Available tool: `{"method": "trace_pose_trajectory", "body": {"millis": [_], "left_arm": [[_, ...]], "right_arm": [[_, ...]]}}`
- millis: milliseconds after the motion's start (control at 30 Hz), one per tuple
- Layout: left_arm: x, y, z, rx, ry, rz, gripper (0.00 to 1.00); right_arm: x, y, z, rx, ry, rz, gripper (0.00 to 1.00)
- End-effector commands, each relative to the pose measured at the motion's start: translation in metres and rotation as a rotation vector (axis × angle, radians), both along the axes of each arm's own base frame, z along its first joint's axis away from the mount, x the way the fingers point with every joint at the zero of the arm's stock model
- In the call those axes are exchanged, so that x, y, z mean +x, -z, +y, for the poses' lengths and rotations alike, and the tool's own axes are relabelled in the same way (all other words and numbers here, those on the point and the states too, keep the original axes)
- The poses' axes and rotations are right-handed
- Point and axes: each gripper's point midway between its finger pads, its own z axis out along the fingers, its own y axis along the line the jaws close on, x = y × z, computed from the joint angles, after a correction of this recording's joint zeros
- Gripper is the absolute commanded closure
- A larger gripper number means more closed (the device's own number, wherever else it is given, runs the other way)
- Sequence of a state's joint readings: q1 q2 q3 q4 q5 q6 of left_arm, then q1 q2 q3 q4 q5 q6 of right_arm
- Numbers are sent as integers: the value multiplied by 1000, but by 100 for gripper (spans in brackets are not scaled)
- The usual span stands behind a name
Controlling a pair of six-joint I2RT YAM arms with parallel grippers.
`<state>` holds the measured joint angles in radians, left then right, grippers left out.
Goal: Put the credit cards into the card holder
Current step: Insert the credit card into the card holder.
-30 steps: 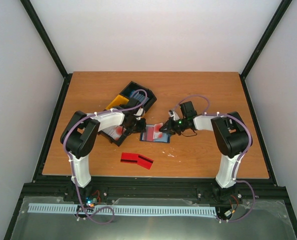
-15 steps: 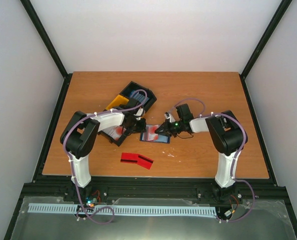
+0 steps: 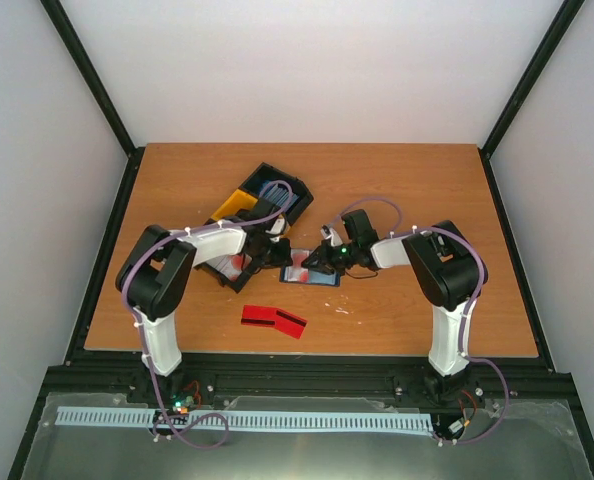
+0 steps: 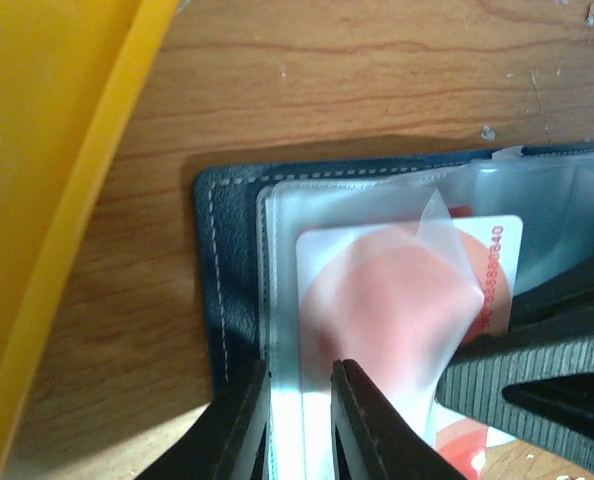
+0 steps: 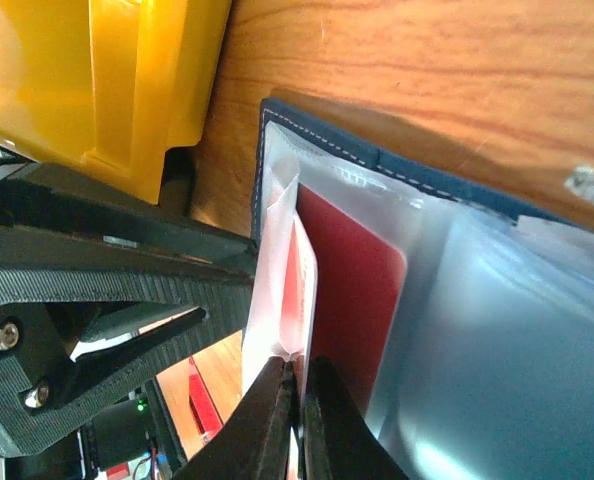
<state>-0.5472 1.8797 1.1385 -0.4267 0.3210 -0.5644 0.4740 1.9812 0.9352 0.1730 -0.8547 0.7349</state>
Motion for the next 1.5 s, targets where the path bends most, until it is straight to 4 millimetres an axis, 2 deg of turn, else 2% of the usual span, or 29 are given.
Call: {"method": "trace_pose_trajectory", "body": {"millis": [0, 400, 700, 833, 967, 1167, 1467], "left_arm": [[-6, -13, 1, 6, -9, -9, 80], [-14, -1, 7, 27, -12, 19, 80], [-17, 5, 13, 56, -26, 29, 81], [-18, 6, 13, 55, -25, 30, 82], [-20, 7, 12, 45, -16, 35, 82], [-23, 8, 11, 37, -5, 43, 82], [-25, 6, 9, 24, 6, 45, 81]], "right_arm": [[9, 5, -2, -35, 57, -35, 96], [5, 14, 6, -22, 57, -11, 95], [8, 1, -3, -38, 126, -41, 78], [4, -1, -7, -45, 143, -42, 75], [1, -1, -9, -42, 145, -34, 75], [5, 3, -3, -11, 146, -12, 83], [14, 2, 4, 26, 156, -17, 83]]}}
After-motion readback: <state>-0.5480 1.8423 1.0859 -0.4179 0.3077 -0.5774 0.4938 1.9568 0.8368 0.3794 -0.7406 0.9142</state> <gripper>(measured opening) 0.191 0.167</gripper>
